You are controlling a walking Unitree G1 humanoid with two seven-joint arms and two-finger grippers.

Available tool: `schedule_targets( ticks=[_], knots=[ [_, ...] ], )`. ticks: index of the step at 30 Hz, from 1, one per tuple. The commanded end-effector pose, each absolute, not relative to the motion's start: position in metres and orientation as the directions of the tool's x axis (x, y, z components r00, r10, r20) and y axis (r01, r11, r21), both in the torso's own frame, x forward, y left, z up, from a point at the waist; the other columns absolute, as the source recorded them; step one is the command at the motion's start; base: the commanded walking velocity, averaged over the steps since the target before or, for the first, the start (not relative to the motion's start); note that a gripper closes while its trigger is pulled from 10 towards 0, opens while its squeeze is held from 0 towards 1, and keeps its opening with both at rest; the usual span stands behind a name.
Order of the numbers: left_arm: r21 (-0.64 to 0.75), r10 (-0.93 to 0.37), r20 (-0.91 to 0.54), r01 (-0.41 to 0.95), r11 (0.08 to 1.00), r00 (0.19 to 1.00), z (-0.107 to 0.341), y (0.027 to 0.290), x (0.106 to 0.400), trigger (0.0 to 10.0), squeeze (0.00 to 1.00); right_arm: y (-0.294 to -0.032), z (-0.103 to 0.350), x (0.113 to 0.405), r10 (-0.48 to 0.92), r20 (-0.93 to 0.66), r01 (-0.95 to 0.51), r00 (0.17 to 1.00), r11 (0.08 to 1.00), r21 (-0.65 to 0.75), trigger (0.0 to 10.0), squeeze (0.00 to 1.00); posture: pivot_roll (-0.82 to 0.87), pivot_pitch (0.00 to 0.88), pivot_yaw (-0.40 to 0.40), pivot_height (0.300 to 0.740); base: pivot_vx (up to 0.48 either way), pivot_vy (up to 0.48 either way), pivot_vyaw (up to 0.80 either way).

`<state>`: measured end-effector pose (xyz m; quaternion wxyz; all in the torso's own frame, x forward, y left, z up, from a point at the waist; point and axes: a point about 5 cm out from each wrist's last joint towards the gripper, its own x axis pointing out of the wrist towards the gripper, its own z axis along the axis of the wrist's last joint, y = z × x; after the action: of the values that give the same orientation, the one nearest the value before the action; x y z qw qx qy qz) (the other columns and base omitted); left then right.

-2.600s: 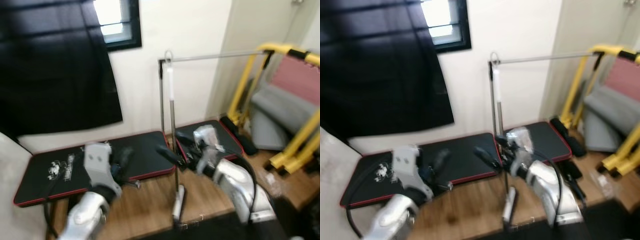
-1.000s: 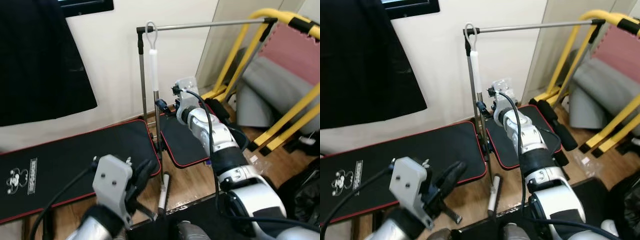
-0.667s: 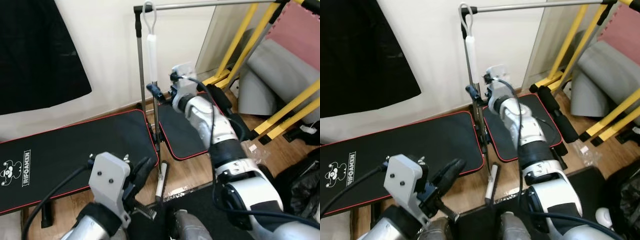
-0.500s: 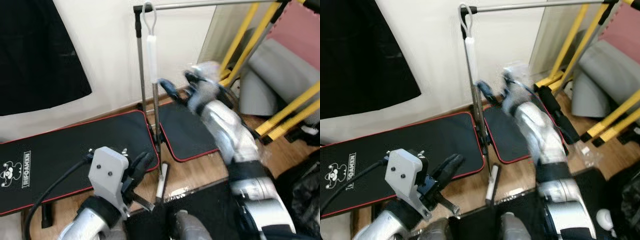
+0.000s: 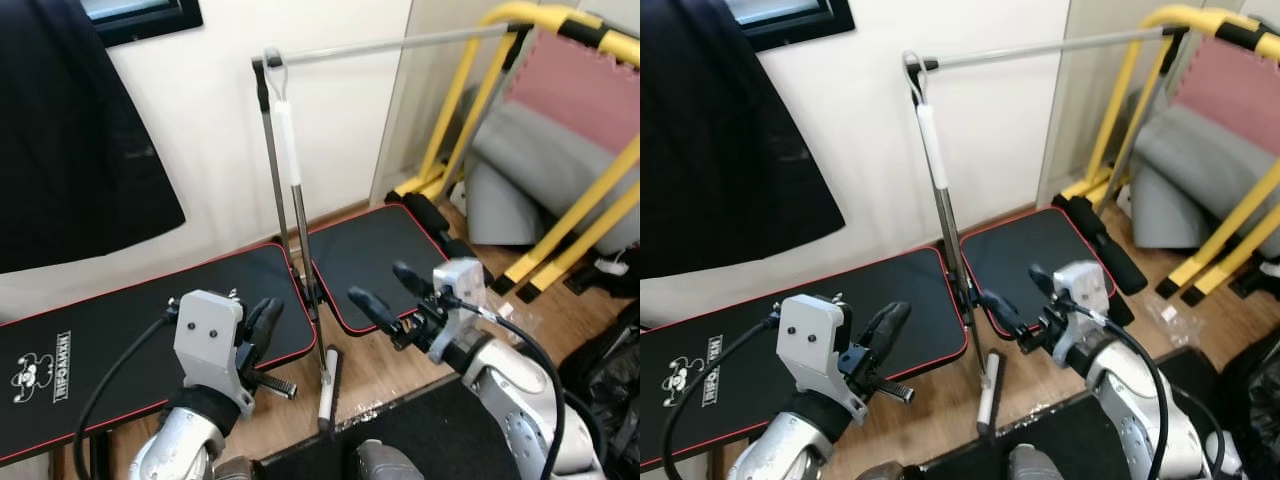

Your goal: Sweep floor

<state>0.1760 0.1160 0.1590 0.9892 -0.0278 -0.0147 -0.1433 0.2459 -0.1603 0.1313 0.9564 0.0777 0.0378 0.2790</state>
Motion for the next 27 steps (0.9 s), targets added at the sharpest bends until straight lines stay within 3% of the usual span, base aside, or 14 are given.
schedule_targets(
  ticks=[1,7,27],
  knots=[
    [-0.058,-0.154,0.025,0.155,0.986,0.988,0.152,0.123,0.181,10.0,0.0,-0.156,0.132,0.246,0.562,-0.046,-0.549,0.826,0.82,0.165,10.0,0.0,-0.07,0.012,-0.045,0.74,0.0,0.0,0.0],
    [-0.066,-0.155,0.041,0.157,0.985,0.987,0.147,0.124,0.188,10.0,0.0,-0.151,0.128,0.248,0.582,-0.093,-0.564,0.808,0.809,0.168,10.0,0.0,-0.07,0.0,-0.051,0.74,0.0,0.0,0.0],
    [-0.062,-0.169,0.087,0.175,0.983,0.982,0.142,0.131,0.201,10.0,0.0,-0.143,0.128,0.257,0.593,-0.062,-0.576,0.803,0.799,0.174,10.0,0.0,-0.05,0.0,-0.032,0.74,0.366,0.0,0.01]
  ],
)
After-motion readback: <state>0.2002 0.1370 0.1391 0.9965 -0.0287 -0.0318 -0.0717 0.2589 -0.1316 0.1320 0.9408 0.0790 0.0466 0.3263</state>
